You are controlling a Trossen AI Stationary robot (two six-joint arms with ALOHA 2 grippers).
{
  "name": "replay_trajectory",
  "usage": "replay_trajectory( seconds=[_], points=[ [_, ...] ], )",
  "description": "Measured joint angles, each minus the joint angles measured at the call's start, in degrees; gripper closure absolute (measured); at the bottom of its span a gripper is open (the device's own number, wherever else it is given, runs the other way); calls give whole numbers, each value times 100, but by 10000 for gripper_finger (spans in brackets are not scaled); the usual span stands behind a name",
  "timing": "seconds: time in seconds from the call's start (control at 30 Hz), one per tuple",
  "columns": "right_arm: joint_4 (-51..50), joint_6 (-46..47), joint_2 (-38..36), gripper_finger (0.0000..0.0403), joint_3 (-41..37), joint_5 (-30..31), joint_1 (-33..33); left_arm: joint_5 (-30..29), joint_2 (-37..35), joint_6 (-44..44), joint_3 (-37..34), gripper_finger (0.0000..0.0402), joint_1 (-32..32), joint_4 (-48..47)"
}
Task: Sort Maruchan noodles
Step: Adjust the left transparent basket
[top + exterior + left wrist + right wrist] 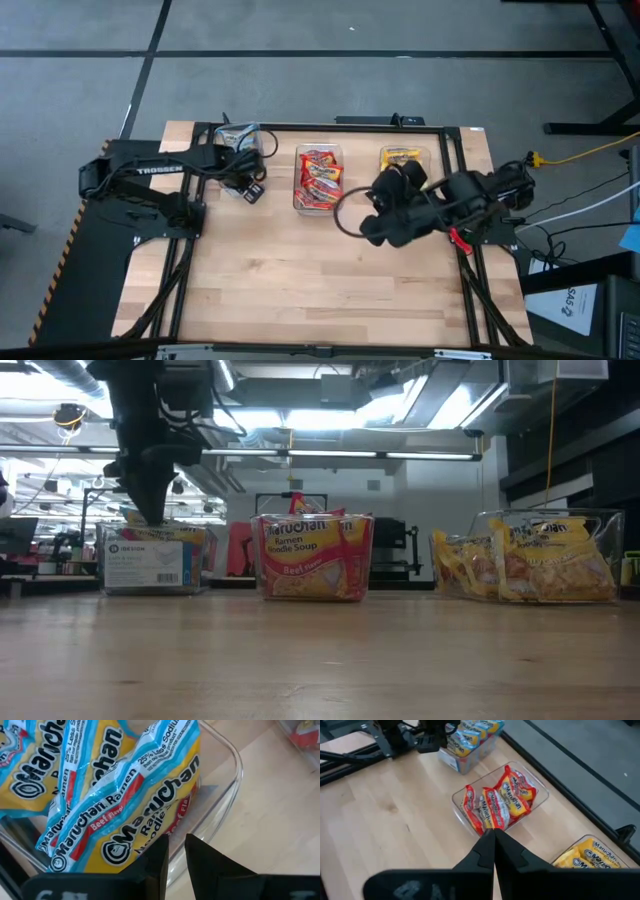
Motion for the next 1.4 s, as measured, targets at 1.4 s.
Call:
replay_trajectory(
  seconds=[1.4],
  points=[
    [-2, 88, 0, 403, 0, -10, 473, -335, 30, -110, 215, 376, 569, 551]
  ],
)
